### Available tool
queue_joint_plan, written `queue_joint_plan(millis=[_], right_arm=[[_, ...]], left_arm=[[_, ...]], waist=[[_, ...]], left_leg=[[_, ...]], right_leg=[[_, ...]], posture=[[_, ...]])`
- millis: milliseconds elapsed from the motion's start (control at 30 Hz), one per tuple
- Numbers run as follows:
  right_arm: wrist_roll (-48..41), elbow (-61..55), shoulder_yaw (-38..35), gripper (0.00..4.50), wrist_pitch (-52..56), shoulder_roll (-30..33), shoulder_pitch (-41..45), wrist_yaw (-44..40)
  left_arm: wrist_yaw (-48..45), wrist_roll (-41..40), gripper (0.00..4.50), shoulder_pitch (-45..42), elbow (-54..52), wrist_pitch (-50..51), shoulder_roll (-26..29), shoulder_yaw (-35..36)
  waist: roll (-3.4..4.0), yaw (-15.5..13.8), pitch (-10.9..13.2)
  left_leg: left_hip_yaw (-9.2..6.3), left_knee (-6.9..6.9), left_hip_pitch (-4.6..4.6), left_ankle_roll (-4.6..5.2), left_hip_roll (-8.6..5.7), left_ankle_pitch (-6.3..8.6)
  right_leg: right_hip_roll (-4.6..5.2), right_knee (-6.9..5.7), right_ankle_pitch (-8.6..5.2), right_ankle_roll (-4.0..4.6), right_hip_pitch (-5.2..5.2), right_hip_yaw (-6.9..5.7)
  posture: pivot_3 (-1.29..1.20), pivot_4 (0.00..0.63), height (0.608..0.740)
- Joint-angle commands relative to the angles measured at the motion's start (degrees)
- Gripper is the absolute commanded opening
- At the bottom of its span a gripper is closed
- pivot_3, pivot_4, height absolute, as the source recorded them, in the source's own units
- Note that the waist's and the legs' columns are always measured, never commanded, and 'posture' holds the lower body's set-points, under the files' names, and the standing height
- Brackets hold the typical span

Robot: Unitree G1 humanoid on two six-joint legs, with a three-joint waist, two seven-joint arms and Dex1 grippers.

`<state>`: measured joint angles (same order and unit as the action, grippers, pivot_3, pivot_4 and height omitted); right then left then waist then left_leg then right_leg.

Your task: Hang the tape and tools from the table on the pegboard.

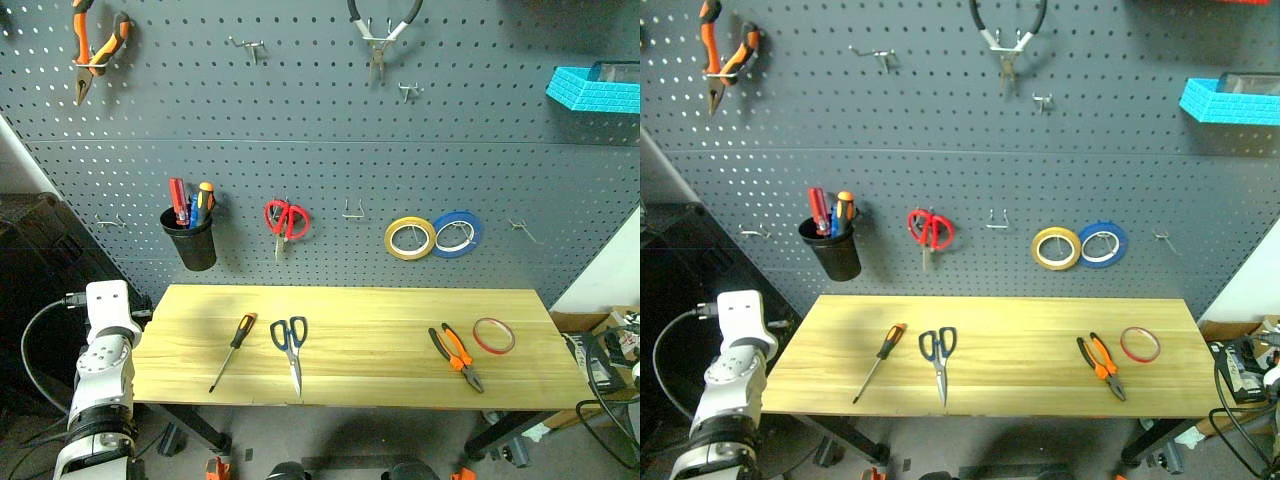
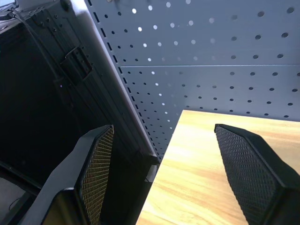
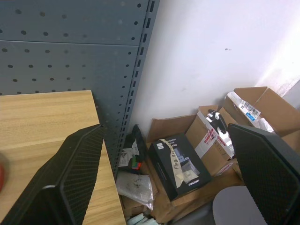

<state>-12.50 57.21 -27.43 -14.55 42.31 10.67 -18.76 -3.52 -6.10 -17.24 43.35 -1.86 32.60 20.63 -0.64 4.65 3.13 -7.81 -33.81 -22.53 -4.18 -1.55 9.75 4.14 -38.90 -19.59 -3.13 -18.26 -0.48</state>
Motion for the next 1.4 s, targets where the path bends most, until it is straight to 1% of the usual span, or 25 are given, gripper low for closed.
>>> queue_joint_plan(millis=[33, 333, 433, 500, 667, 767, 800, 867, 900, 1000, 1033, 1067, 1100, 1133, 1200, 1233, 1300, 1333, 1400], right_arm=[[-0.4, -1.5, -0.2, 4.5, -1.4, 0.6, 1.2, -0.4], [-0.3, -1.5, 0.0, 4.5, -1.1, 0.4, 1.4, -0.5], [-0.1, -2.0, 0.4, 4.5, -1.2, 0.2, 1.1, -0.7], [-0.1, -3.5, 1.0, 4.5, -1.0, -0.5, 0.9, -1.4], [-2.1, -10.8, 1.3, 4.5, 2.4, -3.4, -0.1, -2.4], [-2.6, -20.9, 2.5, 4.5, 7.6, -5.7, -3.0, -2.8], [-2.2, -25.7, 4.0, 4.5, 11.5, -6.2, -4.4, -2.6], [-2.3, -33.4, 5.9, 4.5, 17.9, -7.0, -6.6, -2.3], [-3.1, -37.1, 6.7, 4.5, 20.5, -7.4, -7.6, -3.1], [-3.6, -45.2, 8.9, 4.5, 27.2, -7.8, -9.4, -4.1], [-3.4, -46.8, 9.1, 4.5, 28.8, -7.8, -9.6, -3.9], [-3.3, -48.8, 9.8, 4.5, 30.9, -7.5, -9.7, -4.3], [-3.2, -50.8, 10.3, 4.5, 32.7, -7.4, -10.0, -4.4], [-2.8, -52.2, 11.4, 4.5, 35.4, -6.6, -9.5, -4.9], [-2.0, -53.6, 14.0, 4.5, 39.1, -4.9, -8.3, -7.3], [-1.6, -52.8, 15.3, 4.5, 40.4, -4.5, -6.7, -8.0], [-0.3, -51.1, 17.6, 4.5, 42.2, -4.2, -4.1, -8.6], [0.5, -49.5, 19.0, 4.5, 42.9, -4.1, -2.4, -9.1], [2.1, -45.4, 21.3, 4.5, 43.5, -4.3, 1.3, -9.6]], left_arm=[[1.0, 1.0, 3.66, 0.3, -2.4, -2.2, 1.6, 0.3], [3.0, 2.0, 3.66, 1.0, -2.8, -1.8, 1.3, 0.8], [3.3, 0.3, 3.66, 0.8, -3.1, 0.4, 0.3, 1.9], [2.4, -0.4, 3.66, 0.6, -4.0, 2.9, -0.4, 1.2], [2.9, -1.6, 3.66, 2.2, -12.3, 10.5, -3.2, 0.5], [4.0, -0.8, 3.66, 3.7, -21.4, 15.9, -5.8, -1.3], [1.4, -1.4, 3.66, 4.1, -26.2, 17.8, -7.2, -4.0], [-1.5, -2.3, 3.66, 4.6, -32.6, 20.9, -9.2, -7.1], [-2.0, 0.1, 3.66, 4.7, -34.8, 22.3, -9.1, -10.0], [-8.6, 4.5, 3.66, 5.2, -40.0, 22.3, -7.2, -19.1], [-10.0, 5.2, 3.66, 5.4, -41.1, 22.2, -6.6, -20.7], [-12.0, 5.8, 3.66, 5.2, -43.0, 22.0, -6.0, -22.9], [-13.5, 6.1, 3.66, 5.2, -44.5, 22.0, -5.4, -24.0], [-17.1, 4.3, 3.66, 4.8, -47.0, 22.4, -5.4, -25.7], [-25.1, 1.1, 3.66, 3.5, -51.2, 24.5, -4.6, -29.5], [-27.9, 1.7, 3.66, 2.5, -52.1, 22.8, -3.9, -31.7], [-31.0, 3.8, 3.66, 0.9, -52.6, 19.3, -2.8, -34.3], [-32.4, 3.0, 3.66, 0.0, -52.8, 19.4, -3.2, -34.9], [-34.8, 1.3, 3.66, -1.3, -53.1, 19.7, -4.0, -35.3]], waist=[[0.0, 0.0, 0.0], [0.0, 0.0, 0.0], [0.0, 0.0, 0.0], [0.01, 0.0, 0.0], [0.0, 0.0, 0.0], [0.01, -0.1, 0.0], [-0.03, -0.1, 0.1], [0.0, -0.5, 0.4], [0.01, -0.8, 0.7], [0.1, -1.4, 1.9], [0.21, -1.4, 2.3], [0.28, -1.4, 2.6], [0.3, -1.4, 3.4], [0.34, -1.4, 4.1], [0.35, -1.4, 5.2], [0.35, -1.4, 5.8], [0.33, -1.3, 6.7], [0.32, -1.2, 7.0], [0.21, -1.0, 7.8]], left_leg=[[0.0, 0.0, 0.0, 0.0, 0.0, 0.0], [0.0, 0.0, 0.0, 0.0, 0.0, 0.0], [0.0, 0.0, 0.0, 0.0, 0.0, 0.0], [0.0, 0.0, 0.0, 0.0, 0.0, 0.0], [-0.01, 0.0, 0.01, 0.0, 0.02, 0.0], [-0.01, 0.0, -0.03, 0.0, 0.01, 0.0], [-0.02, 0.0, -0.07, 0.0, 0.01, 0.0], [-0.04, 0.0, -0.12, -0.02, 0.04, 0.01], [-0.03, -0.01, -0.12, -0.02, 0.03, 0.01], [0.07, -0.08, -0.1, -0.02, 0.1, 0.01], [0.11, -0.08, -0.11, -0.02, 0.12, 0.01], [0.16, -0.09, -0.13, -0.01, 0.12, 0.01], [0.19, -0.09, -0.18, -0.01, 0.12, 0.01], [0.22, -0.08, -0.18, 0.0, 0.16, 0.02], [0.25, -0.07, -0.5, 0.0, 0.23, 0.01], [0.28, -0.07, -0.55, 0.0, 0.23, 0.01], [0.3, -0.06, -0.94, 0.02, 0.22, 0.0], [0.29, -0.09, -1.15, 0.03, 0.26, 0.0], [0.3, -0.08, -1.28, 0.03, 0.26, 0.0]], right_leg=[[0.0, 0.0, 0.0, 0.0, 0.0, 0.01], [0.0, 0.0, 0.0, 0.0, 0.0, 0.0], [0.0, 0.0, 0.0, 0.0, 0.0, 0.0], [0.0, 0.0, 0.0, 0.0, 0.0, 0.0], [-0.01, -0.02, 0.01, -0.01, 0.01, 0.0], [0.0, -0.02, 0.01, -0.02, -0.01, 0.02], [0.0, -0.02, 0.01, -0.01, -0.05, 0.02], [-0.01, -0.02, 0.01, -0.01, -0.07, 0.0], [-0.01, -0.02, 0.01, -0.02, -0.07, 0.01], [-0.02, -0.03, 0.0, 0.02, -0.04, 0.01], [-0.03, -0.03, -0.03, 0.08, -0.04, 0.02], [-0.03, -0.02, -0.05, 0.13, -0.06, 0.07], [-0.03, -0.01, -0.03, 0.09, -0.11, 0.1], [-0.03, -0.02, -0.03, 0.09, -0.12, 0.1], [-0.09, -0.06, 0.04, 0.04, -0.48, 0.12], [-0.09, -0.06, 0.04, 0.05, -0.52, 0.14], [-0.11, -0.08, 0.19, 0.24, -0.93, 0.15], [-0.17, -0.11, 0.23, 0.27, -1.12, 0.15], [-0.17, -0.11, 0.23, 0.28, -1.25, 0.14]], posture=[[-0.03, 0.0, 0.74], [-0.03, 0.0, 0.74], [-0.03, 0.0, 0.74], [-0.03, 0.0, 0.74], [-0.04, 0.0, 0.74], [-0.05, 0.002, 0.74], [-0.06, 0.022, 0.74], [-0.06, 0.04, 0.74], [-0.07, 0.056, 0.74], [-0.08, 0.094, 0.74], [-0.08, 0.094, 0.74], [-0.09, 0.125, 0.74], [-0.1, 0.137, 0.74], [-0.1, 0.151, 0.74], [-0.1, 0.173, 0.74], [-0.1, 0.186, 0.74], [-0.1, 0.203, 0.74], [-0.1, 0.207, 0.74], [-0.1, 0.219, 0.74]])
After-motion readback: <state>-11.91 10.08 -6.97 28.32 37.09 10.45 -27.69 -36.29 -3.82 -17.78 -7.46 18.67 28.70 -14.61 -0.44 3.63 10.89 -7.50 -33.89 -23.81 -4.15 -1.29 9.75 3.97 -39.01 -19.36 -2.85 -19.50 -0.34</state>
